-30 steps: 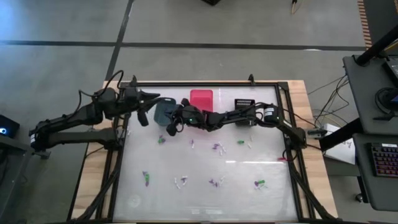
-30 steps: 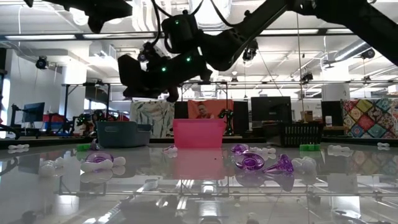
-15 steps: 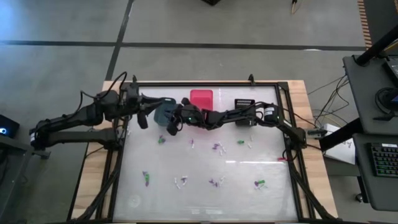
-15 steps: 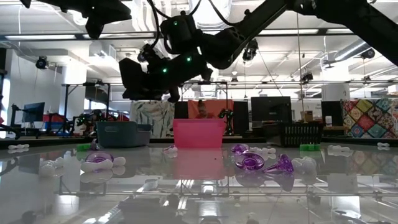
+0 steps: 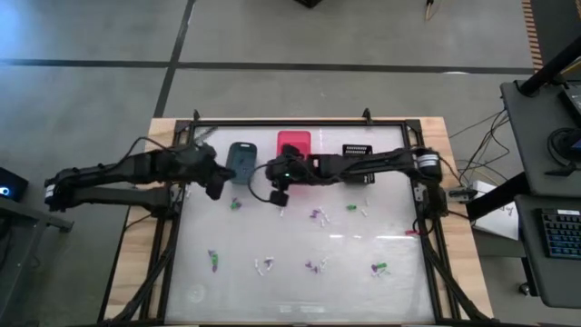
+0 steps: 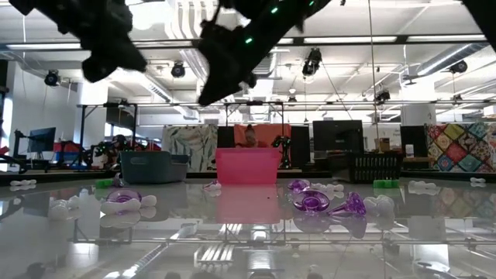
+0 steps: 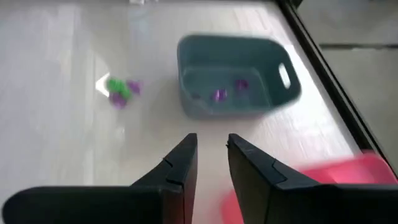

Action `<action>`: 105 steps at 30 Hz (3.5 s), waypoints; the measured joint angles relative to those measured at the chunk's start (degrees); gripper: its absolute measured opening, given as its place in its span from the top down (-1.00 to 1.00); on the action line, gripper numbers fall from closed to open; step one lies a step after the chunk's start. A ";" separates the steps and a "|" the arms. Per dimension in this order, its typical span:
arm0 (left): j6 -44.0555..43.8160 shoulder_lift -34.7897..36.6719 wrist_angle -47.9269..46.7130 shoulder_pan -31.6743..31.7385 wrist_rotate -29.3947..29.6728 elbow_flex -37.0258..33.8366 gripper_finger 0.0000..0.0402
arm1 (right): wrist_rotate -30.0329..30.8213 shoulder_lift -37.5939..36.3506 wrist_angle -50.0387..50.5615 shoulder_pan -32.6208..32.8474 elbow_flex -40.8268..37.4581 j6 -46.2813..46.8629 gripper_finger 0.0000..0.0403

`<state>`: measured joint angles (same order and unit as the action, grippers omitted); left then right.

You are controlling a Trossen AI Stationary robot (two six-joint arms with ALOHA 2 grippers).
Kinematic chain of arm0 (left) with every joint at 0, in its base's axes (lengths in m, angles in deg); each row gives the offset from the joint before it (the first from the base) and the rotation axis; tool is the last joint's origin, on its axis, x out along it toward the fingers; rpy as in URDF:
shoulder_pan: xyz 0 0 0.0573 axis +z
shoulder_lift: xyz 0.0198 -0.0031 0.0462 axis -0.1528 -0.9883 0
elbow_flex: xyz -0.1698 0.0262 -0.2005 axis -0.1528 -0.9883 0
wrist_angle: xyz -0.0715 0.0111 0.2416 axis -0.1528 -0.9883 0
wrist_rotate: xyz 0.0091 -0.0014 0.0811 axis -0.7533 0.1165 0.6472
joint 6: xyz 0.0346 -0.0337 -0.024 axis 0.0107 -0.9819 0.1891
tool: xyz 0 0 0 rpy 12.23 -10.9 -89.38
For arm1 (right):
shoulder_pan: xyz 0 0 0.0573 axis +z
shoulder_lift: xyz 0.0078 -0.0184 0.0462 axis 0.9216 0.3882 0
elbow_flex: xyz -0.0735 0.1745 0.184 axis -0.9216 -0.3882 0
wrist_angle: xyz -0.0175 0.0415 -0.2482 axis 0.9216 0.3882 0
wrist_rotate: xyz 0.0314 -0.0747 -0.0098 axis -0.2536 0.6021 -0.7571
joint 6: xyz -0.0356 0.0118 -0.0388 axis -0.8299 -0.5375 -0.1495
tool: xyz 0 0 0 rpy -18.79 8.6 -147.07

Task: Sort Halloween decoration
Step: Put the green skeleton toy into the pink bin

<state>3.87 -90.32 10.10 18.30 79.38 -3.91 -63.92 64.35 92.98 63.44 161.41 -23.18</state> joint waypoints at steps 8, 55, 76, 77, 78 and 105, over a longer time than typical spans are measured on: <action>-14.55 -5.79 -7.99 -9.32 0.06 -0.02 0.76 | 0.16 -10.86 2.74 2.49 -9.58 3.18 0.63; -65.16 -50.94 -20.44 -44.97 -10.42 14.67 0.45 | 0.65 -21.85 -5.44 6.33 -22.49 3.73 0.65; -63.60 -55.01 -18.65 -45.10 -11.01 14.64 0.51 | 0.64 -21.85 -5.38 6.61 -22.52 4.50 0.66; -63.60 -55.04 -18.58 -45.10 -10.99 14.64 0.52 | 0.64 -21.85 -5.36 6.61 -22.53 4.51 0.66; -63.60 -55.07 -18.56 -45.10 -10.99 14.64 0.53 | 0.64 -21.85 -5.34 6.61 -22.55 4.51 0.66; -62.19 -54.98 -16.92 -45.15 -10.40 13.42 0.92 | 0.64 -21.83 -5.45 6.61 -23.29 4.51 0.66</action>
<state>-58.31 -145.30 -6.82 -26.85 68.98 9.51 -63.27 42.53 87.53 70.06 138.11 -18.67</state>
